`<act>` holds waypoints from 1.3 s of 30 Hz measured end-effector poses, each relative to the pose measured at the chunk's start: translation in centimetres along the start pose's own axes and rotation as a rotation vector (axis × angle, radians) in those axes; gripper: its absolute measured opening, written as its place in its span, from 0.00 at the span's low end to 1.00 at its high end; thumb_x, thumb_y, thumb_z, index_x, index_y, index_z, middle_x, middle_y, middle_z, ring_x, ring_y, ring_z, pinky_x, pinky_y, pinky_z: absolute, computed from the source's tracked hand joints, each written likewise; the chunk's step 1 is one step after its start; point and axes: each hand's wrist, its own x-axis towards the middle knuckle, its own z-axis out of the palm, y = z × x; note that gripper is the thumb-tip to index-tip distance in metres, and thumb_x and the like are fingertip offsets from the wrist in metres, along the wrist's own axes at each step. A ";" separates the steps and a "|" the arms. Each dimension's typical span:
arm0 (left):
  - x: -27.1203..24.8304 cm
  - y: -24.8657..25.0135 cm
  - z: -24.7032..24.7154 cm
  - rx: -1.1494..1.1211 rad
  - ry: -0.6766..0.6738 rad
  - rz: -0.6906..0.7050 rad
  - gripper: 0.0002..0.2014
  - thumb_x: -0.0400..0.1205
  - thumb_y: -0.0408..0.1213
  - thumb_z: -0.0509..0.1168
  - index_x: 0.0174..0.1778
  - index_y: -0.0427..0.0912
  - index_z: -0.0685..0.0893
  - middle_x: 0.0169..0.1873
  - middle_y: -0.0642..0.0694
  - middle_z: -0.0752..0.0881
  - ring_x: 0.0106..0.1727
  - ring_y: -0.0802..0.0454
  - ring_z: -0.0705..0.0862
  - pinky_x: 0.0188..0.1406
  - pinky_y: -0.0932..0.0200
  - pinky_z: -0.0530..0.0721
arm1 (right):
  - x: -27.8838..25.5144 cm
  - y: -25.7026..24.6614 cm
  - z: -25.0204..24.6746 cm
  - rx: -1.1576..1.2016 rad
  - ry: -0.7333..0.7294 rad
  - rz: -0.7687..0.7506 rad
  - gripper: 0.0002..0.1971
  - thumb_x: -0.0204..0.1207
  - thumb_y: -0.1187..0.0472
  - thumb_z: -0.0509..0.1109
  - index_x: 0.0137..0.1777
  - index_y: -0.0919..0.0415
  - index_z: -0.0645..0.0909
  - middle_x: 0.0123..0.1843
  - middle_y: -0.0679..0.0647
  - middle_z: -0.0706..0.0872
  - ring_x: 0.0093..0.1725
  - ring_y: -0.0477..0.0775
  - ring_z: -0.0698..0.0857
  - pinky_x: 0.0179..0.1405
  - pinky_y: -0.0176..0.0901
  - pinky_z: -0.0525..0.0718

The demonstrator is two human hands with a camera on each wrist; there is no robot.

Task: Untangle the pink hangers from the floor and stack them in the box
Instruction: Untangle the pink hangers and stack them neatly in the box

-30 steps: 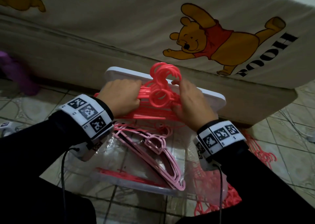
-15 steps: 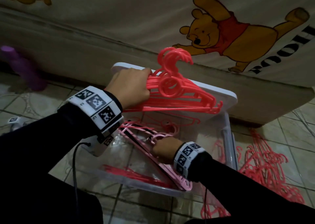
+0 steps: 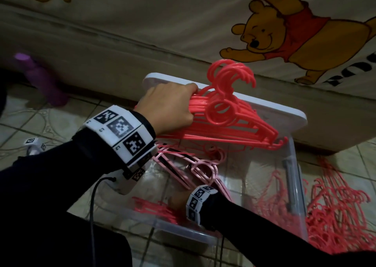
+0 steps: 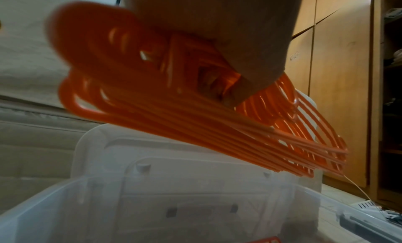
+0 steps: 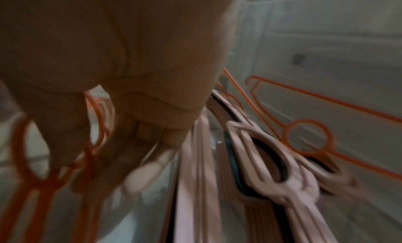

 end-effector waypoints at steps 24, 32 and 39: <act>-0.6 0.7 -2.9 -0.117 0.107 -0.114 0.26 0.67 0.40 0.67 0.59 0.65 0.72 0.46 0.43 0.88 0.47 0.35 0.84 0.41 0.54 0.71 | -11.8 4.4 -7.6 0.144 0.510 0.150 0.21 0.76 0.66 0.65 0.69 0.56 0.76 0.64 0.59 0.83 0.64 0.59 0.81 0.62 0.44 0.76; -0.5 0.3 -3.0 -0.120 0.120 -0.173 0.25 0.69 0.42 0.68 0.60 0.66 0.72 0.47 0.45 0.88 0.49 0.36 0.84 0.45 0.51 0.74 | -15.1 3.6 -8.0 0.224 0.699 0.190 0.28 0.73 0.67 0.65 0.70 0.52 0.58 0.46 0.62 0.87 0.45 0.64 0.86 0.44 0.57 0.84; -0.1 -0.1 -2.8 -0.159 0.186 -0.222 0.23 0.70 0.45 0.68 0.60 0.62 0.73 0.50 0.44 0.88 0.53 0.34 0.84 0.52 0.47 0.79 | -15.2 4.0 -8.1 0.581 0.892 0.195 0.22 0.73 0.74 0.66 0.64 0.56 0.70 0.42 0.46 0.85 0.37 0.40 0.83 0.40 0.27 0.78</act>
